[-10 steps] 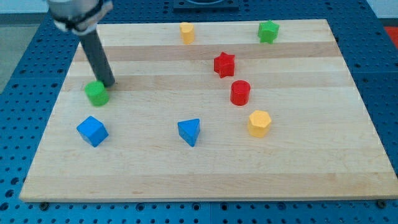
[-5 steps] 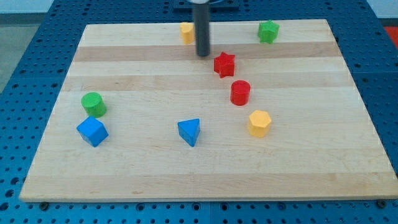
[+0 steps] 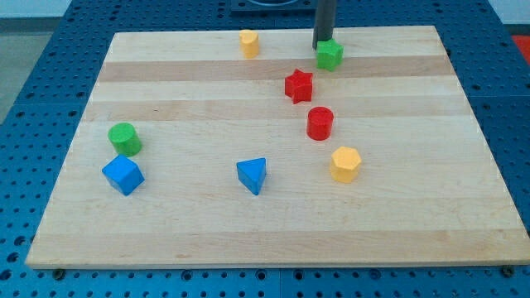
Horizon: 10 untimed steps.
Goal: Push the green star diagonally to the top left of triangle
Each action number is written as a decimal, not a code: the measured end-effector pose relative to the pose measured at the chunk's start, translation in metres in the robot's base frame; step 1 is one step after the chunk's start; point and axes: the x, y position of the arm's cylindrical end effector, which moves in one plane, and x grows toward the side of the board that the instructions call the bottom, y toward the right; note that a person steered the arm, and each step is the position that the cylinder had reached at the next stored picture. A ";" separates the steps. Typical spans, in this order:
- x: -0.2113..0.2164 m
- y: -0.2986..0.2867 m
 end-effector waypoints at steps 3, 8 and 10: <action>0.037 0.020; 0.034 -0.135; 0.061 -0.110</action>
